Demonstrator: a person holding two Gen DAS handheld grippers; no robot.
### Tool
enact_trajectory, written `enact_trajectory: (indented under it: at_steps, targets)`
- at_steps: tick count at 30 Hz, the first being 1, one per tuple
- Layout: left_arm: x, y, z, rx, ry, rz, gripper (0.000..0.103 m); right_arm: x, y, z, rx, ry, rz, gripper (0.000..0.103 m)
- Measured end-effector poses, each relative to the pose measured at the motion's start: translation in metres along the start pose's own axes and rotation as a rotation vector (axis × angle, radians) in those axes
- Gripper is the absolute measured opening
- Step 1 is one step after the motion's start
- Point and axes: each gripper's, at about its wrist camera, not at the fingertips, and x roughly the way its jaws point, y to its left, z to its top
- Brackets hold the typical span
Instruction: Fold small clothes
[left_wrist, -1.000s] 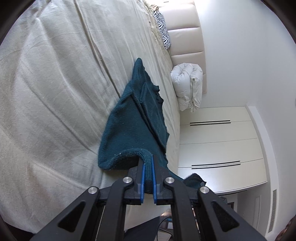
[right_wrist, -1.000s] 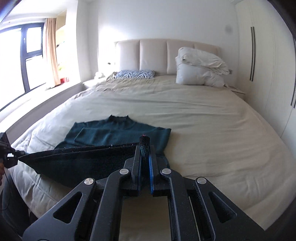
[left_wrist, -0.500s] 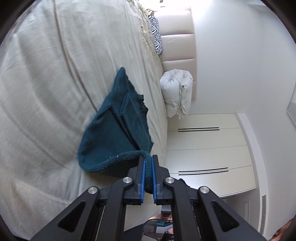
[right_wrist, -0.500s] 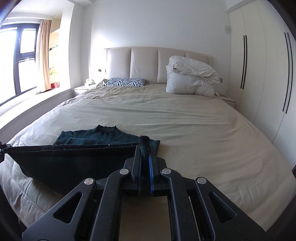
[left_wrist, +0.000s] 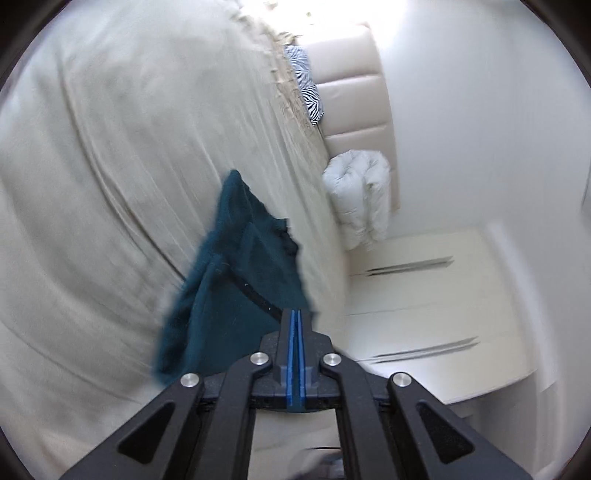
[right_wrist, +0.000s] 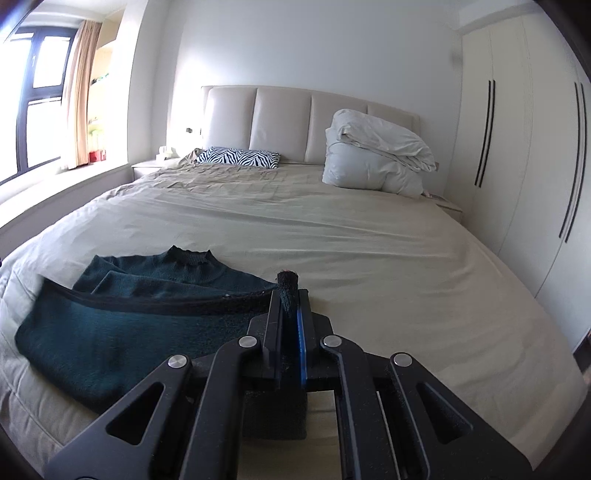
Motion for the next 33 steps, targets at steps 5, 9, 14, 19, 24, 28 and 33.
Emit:
enact_trajectory:
  at_steps: [5,9,14,19,24,28,33]
  targets:
    - [0.012,0.008,-0.006,0.079,0.024,0.098,0.074,0.011,-0.002,-0.018,0.03,0.044,0.023,0.005]
    - [0.041,-0.009,-0.005,0.242,0.071,0.163,0.076,0.011,-0.007,-0.027,0.081,0.048,0.051,0.005]
    - [0.101,-0.027,-0.009,0.508,0.138,0.357,0.067,0.013,0.0,-0.031,0.07,0.057,0.057,0.005]
    - [0.143,-0.019,-0.009,0.647,0.184,0.489,0.047,0.017,0.0,-0.036,0.071,0.071,0.059,0.005]
    - [0.156,-0.004,-0.002,0.633,0.205,0.509,0.047,0.027,-0.007,-0.044,0.104,0.094,0.059,0.005]
    - [0.162,-0.002,-0.001,0.641,0.214,0.513,0.044,0.035,-0.007,-0.049,0.112,0.107,0.061,0.005]
    - [0.163,-0.002,-0.001,0.649,0.216,0.524,0.039,0.041,-0.005,-0.053,0.115,0.115,0.067,0.005]
